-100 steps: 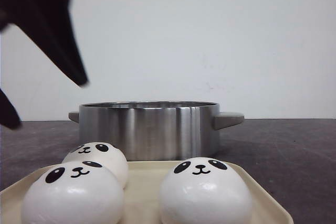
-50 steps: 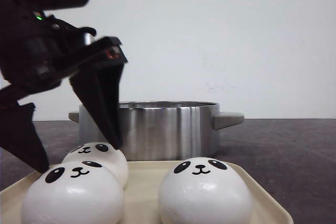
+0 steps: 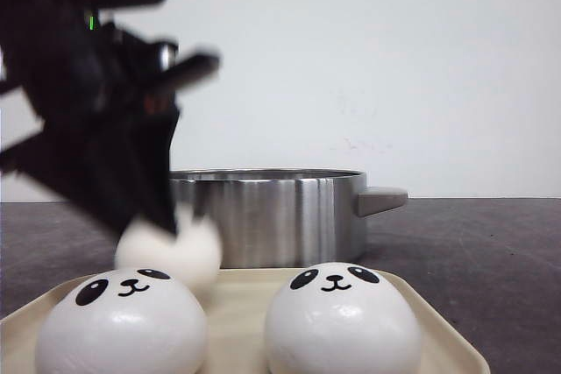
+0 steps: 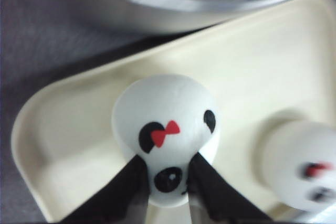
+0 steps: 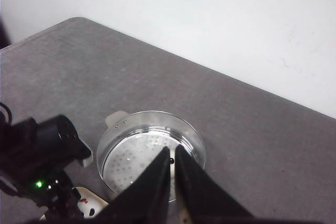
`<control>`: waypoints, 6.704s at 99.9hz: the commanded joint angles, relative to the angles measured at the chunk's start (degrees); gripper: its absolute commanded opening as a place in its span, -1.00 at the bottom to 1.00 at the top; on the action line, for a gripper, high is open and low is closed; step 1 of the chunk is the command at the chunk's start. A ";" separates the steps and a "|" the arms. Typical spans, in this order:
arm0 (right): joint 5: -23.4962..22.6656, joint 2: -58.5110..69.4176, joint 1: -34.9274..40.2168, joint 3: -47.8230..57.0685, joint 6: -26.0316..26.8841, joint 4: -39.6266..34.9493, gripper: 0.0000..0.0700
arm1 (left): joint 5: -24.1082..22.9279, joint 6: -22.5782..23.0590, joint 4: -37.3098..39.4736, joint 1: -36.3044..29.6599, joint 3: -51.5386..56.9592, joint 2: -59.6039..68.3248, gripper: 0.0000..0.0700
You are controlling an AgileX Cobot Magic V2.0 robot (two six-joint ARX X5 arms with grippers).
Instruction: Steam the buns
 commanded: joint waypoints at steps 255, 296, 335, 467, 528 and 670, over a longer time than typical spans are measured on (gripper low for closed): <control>-22.49 2.32 -12.09 -24.87 14.64 0.96 -0.98 | -9.79 15.61 -19.87 5.64 53.99 -7.02 0.47; -37.97 2.34 -12.90 -45.94 27.56 18.51 0.44 | -11.26 15.04 -31.28 2.64 53.96 -21.81 0.47; -46.45 12.24 -11.15 -45.94 28.02 18.03 0.43 | -12.57 15.39 -31.98 2.64 53.96 -23.82 0.47; -44.85 28.30 -11.85 -45.94 29.14 25.35 -0.75 | -12.52 16.46 -34.53 2.54 53.96 -23.61 0.47; -33.11 21.86 -10.88 -20.24 20.31 22.62 -1.00 | -12.52 16.46 -34.80 2.49 53.96 -23.69 0.47; -45.22 48.52 -34.14 -13.03 16.92 15.74 -0.02 | -12.55 16.46 -36.26 0.61 53.94 -20.70 0.47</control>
